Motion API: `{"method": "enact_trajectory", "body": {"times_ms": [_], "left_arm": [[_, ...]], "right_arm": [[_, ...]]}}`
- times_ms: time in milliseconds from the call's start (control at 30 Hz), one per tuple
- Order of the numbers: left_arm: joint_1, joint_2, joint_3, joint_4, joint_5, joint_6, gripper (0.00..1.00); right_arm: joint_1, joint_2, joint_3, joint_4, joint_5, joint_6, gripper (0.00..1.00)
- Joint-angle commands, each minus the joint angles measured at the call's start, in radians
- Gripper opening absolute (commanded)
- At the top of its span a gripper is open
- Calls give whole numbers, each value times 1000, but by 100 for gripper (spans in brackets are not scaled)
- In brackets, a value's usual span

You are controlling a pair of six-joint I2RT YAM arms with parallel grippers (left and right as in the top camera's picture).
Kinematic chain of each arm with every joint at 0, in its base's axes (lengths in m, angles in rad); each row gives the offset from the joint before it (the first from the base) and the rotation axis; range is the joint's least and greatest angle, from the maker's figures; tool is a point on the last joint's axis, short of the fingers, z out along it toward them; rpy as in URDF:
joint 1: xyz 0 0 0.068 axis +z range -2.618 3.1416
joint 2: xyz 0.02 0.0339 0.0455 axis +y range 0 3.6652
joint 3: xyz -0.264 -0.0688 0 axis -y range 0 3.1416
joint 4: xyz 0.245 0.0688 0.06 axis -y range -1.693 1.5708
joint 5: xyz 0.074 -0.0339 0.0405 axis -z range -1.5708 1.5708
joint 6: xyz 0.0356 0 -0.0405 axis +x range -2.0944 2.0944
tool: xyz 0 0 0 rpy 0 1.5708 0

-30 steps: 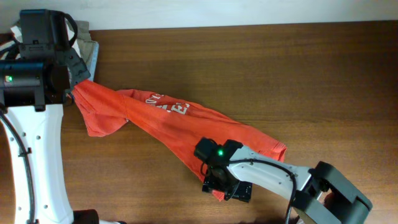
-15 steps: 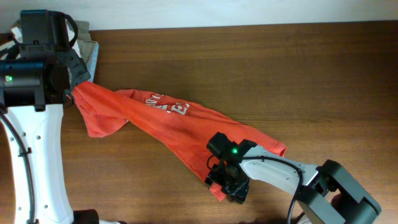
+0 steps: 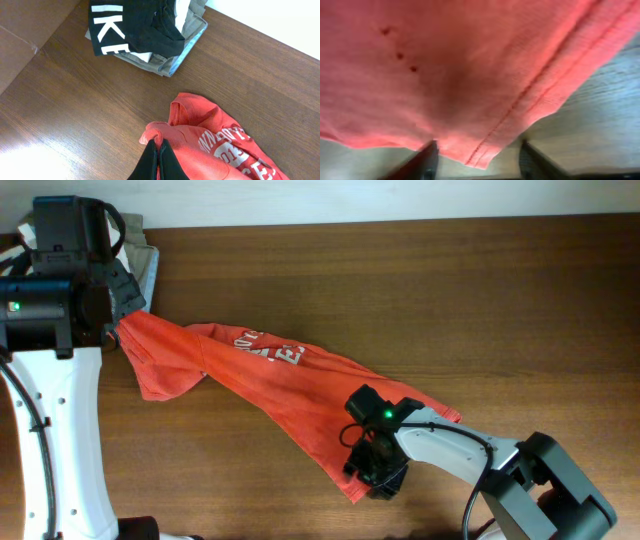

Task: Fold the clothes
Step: 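Grasp the shirt hem with the right gripper and lift it, then swing the shirt up and lay it flat with both grippers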

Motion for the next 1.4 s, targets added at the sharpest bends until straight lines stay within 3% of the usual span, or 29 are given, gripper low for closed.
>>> {"method": "enact_trajectory", "body": {"times_ms": [0,33,100,167,367,400,467,567,700,767,833,967,1067,1133,1267,1367], "left_arm": [[4,9,5,1,-6,-9,0],[4,9,5,1,-6,-9,0],[4,9,5,1,-6,-9,0],[4,9,5,0,-6,-9,0],[4,9,5,-42,14,-8,0],[4,9,5,-39,15,-9,1],[4,9,5,-42,15,-8,1],[4,9,5,-45,15,-8,1],[4,9,5,-45,17,-8,0],[4,5,6,-43,75,-8,0],[1,-56,6,-37,117,-4,0],[1,-311,7,-37,143,2,0],[2,-499,87,-49,203,3,0],[2,-548,306,-107,203,3,0],[2,-527,630,-105,228,3,0],[2,-465,605,-5,228,3,0]], "right_arm": [[0,29,-38,-8,98,-11,36],[0,29,-38,-14,98,-11,37],[19,29,-38,-16,87,-5,52],[60,29,-37,18,106,4,61],[73,39,-37,-53,156,56,67],[81,45,-37,-59,158,57,65],[99,50,-34,-40,155,64,50],[99,50,-32,-32,154,63,4],[97,39,45,-129,216,63,4],[97,-19,202,-372,457,64,4],[95,-124,515,-677,711,63,4],[28,-223,1090,-919,874,-147,4],[5,-241,1505,-953,911,-369,4],[5,-260,1730,-953,932,-444,4],[5,-307,1903,-953,1080,-455,4],[5,-316,1954,-927,1234,-454,4]]}}
